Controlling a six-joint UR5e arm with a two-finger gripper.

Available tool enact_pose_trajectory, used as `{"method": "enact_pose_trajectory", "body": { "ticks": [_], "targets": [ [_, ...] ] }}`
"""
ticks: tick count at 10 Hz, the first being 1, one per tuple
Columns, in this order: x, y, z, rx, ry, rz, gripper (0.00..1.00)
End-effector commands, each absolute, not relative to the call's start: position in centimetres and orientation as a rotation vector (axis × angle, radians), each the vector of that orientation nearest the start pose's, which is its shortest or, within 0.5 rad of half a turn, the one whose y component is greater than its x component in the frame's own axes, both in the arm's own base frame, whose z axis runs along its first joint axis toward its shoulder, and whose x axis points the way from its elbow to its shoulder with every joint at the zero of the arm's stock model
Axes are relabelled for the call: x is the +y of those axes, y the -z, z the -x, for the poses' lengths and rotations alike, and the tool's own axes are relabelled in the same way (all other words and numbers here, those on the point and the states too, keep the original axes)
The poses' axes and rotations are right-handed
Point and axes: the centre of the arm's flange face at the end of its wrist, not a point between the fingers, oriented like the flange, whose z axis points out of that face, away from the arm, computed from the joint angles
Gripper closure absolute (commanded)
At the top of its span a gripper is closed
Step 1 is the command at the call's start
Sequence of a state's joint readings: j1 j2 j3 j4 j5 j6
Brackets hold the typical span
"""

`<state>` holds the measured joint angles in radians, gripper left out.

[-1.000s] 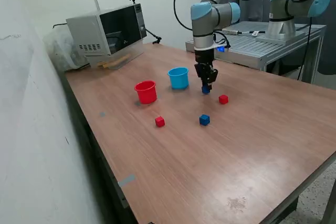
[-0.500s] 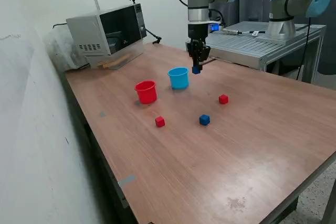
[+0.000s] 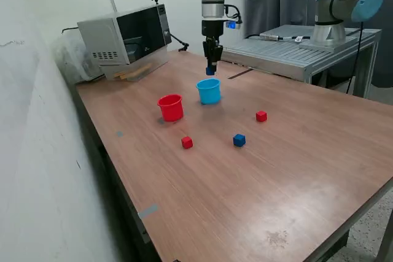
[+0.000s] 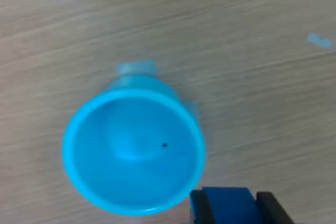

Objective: Place red objects in the red bin, and blue objects in the blue bin.

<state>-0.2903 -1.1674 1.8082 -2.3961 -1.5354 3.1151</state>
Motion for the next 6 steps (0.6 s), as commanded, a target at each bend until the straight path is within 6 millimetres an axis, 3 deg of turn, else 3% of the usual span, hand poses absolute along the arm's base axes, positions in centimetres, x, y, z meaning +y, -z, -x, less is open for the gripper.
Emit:
{"method": "enact_pose_trajectory", "body": {
  "ticks": [1, 6],
  "targets": [
    [6.37, -23.18, 61.2, 2.615, -0.198, 1.952, 1.0],
    [6.89, -23.07, 60.97, 2.626, -0.206, 1.938, 1.0]
  ]
}}
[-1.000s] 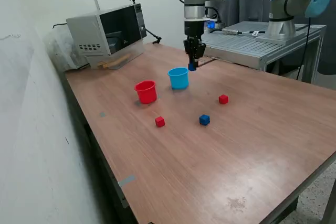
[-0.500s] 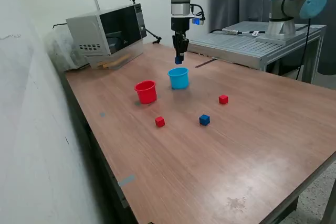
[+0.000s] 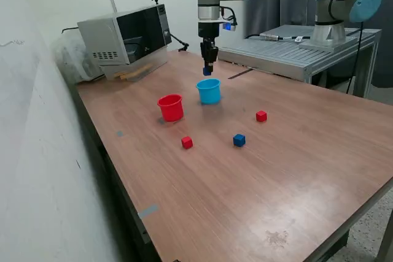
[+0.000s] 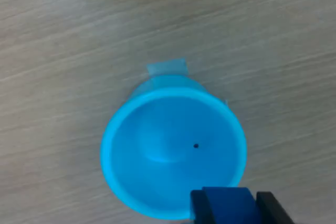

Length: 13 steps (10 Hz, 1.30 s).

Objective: Place red objects in the red bin, and blue objects in the blue bin.

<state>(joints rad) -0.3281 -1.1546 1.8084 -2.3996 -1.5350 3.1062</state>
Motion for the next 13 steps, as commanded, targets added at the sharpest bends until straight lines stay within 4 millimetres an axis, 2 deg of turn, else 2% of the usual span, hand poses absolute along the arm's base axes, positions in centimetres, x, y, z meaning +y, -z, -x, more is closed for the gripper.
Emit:
{"method": "enact_pose_trajectory", "body": {
  "ticks": [1, 2, 6, 7, 8, 9, 10, 11, 12, 13],
  "targets": [
    [7.8, -23.0, 60.8, 2.639, -0.205, 1.917, 1.0],
    [8.1, -23.0, 60.7, 2.644, -0.208, 1.911, 0.0],
    [8.1, -23.3, 60.7, 2.642, -0.214, 1.913, 0.0],
    [7.6, -23.9, 60.6, 2.64, -0.22, 1.924, 0.0],
    [6.7, -26.7, 60.2, 2.648, -0.278, 1.954, 0.0],
    [5.1, -30.8, 59.6, 2.645, -0.362, 2.012, 0.0],
    [-0.6, -33.9, 58.1, 2.506, -0.32, 2.171, 0.0],
    [-7.5, -38.5, 54.6, 2.296, -0.277, 2.383, 0.0],
    [-12.6, -41.6, 52.3, 2.19, -0.317, 2.515, 0.0],
    [-17.3, -43.9, 51.6, 2.113, -0.358, 2.626, 0.0]
  ]
}}
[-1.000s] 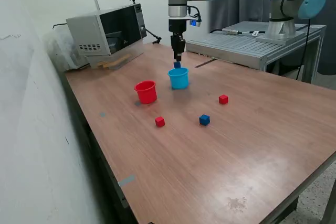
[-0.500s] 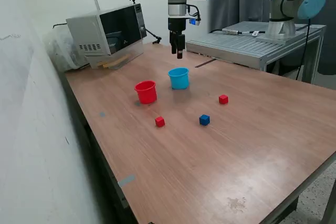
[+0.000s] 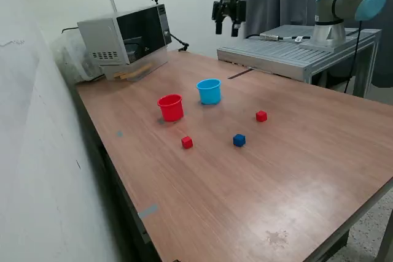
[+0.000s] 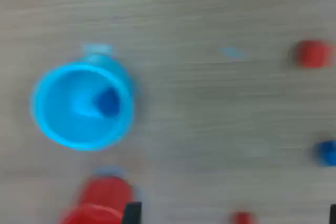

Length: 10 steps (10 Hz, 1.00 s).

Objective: Place red objects in the red bin, and blue objects in the blue bin.

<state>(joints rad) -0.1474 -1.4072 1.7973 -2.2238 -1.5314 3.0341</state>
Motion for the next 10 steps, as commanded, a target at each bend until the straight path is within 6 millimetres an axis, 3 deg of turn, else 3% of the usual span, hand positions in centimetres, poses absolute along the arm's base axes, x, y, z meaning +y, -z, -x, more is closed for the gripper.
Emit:
{"method": "enact_pose_trajectory", "body": {
  "ticks": [1, 2, 3, 5, 6, 8, 10],
  "targets": [
    [-21.1, -44.6, 52.2, 2.035, -0.363, 2.709, 0.0],
    [-24.1, -44.7, 54.3, 1.979, -0.365, 2.765, 0.0],
    [-25.2, -43.4, 57.3, 1.964, -0.346, 2.767, 0.0],
    [-26.2, -38.0, 63.1, 1.944, -0.288, 2.739, 0.0],
    [-26.2, -33.6, 66.3, 1.938, -0.274, 2.731, 0.0],
    [-22.0, -26.0, 70.2, 2.004, -0.214, 2.632, 0.0],
    [-19.0, -19.2, 71.7, 2.042, -0.164, 2.564, 0.0]
  ]
}}
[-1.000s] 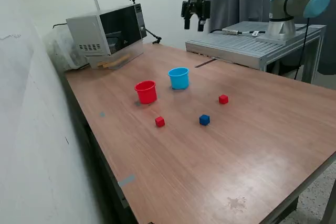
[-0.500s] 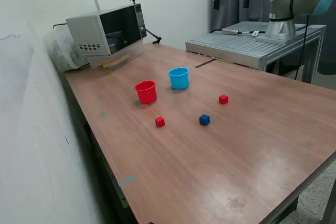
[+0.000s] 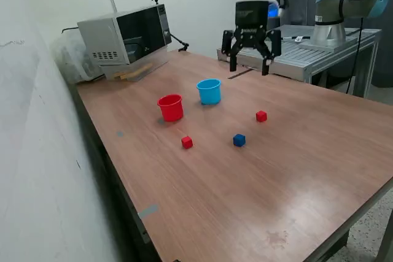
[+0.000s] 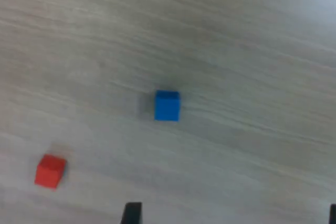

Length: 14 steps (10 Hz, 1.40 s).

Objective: Place red objects in the red bin, and blue objects in the blue bin.

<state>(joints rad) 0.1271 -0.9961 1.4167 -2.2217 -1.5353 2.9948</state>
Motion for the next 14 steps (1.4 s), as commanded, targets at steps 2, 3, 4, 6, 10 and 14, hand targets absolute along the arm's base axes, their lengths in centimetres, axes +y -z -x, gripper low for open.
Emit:
{"method": "enact_pose_trajectory", "body": {
  "ticks": [2, 3, 4, 6, 10, 14],
  "targets": [
    [-18.0, -15.0, 72.4, 2.048, -0.147, 2.531, 0.0],
    [-17.9, -14.1, 72.5, 2.046, -0.16, 2.528, 0.0],
    [-18.0, -13.9, 72.5, 2.046, -0.16, 2.528, 0.0],
    [-19.5, -13.5, 71.7, 2.016, -0.145, 2.546, 0.0],
    [-22.3, -13.7, 71.0, 1.973, -0.144, 2.588, 0.0],
    [-22.0, -12.8, 71.3, 1.983, -0.156, 2.59, 0.0]
  ]
}}
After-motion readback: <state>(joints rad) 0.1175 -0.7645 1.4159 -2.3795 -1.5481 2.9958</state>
